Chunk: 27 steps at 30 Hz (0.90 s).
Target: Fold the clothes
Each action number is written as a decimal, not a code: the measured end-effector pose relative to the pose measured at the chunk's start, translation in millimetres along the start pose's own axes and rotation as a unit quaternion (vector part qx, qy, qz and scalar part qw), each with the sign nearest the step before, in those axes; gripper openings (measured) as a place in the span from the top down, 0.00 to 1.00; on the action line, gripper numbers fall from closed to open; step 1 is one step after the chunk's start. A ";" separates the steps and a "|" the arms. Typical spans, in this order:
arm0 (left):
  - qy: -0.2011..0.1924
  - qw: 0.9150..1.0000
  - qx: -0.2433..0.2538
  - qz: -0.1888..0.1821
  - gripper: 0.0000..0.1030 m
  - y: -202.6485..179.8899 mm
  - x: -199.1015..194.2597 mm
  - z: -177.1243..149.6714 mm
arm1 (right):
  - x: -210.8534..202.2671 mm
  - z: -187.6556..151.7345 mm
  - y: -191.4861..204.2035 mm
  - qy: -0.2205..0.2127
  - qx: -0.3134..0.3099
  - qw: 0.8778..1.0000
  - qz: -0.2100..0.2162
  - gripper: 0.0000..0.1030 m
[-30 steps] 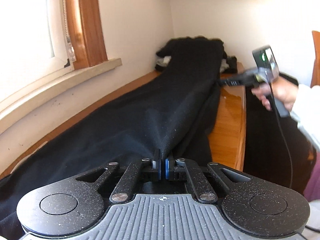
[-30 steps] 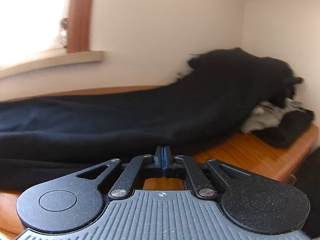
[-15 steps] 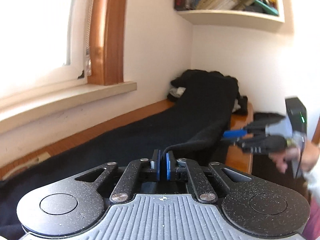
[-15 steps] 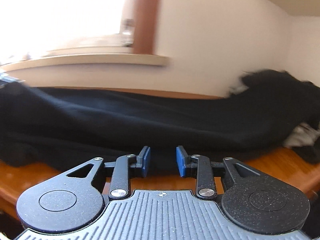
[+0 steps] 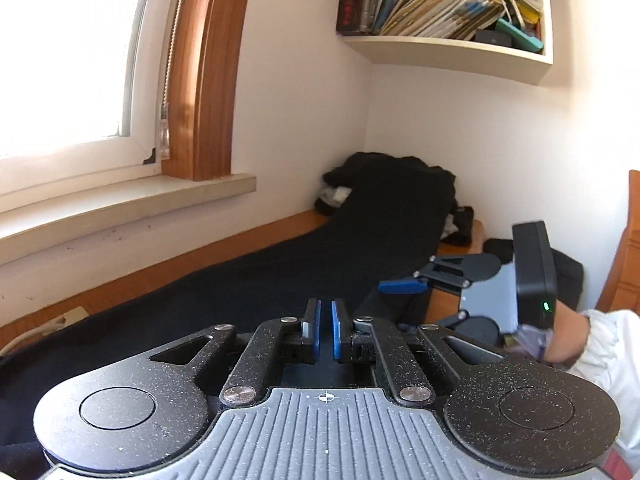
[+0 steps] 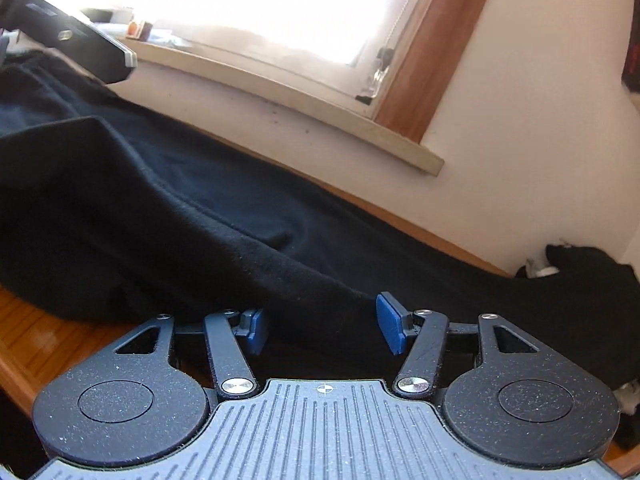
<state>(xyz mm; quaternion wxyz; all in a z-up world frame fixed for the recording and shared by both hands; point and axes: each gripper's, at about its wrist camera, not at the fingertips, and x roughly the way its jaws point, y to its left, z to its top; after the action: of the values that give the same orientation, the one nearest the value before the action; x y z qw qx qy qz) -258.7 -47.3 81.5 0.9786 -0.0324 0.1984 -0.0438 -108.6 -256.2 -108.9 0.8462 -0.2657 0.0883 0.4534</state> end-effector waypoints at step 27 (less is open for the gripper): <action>0.039 0.998 0.015 -0.046 0.48 0.4 -9.9 -20.3 | -39.2 -24.3 -43.1 0.011 0.065 0.997 0.039 0.58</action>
<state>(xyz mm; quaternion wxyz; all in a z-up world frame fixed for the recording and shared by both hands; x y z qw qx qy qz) -275.7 -46.8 66.7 0.9674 -0.0246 0.2342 -0.0930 -93.7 -316.6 -98.1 0.8425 -0.2115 0.1374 0.4760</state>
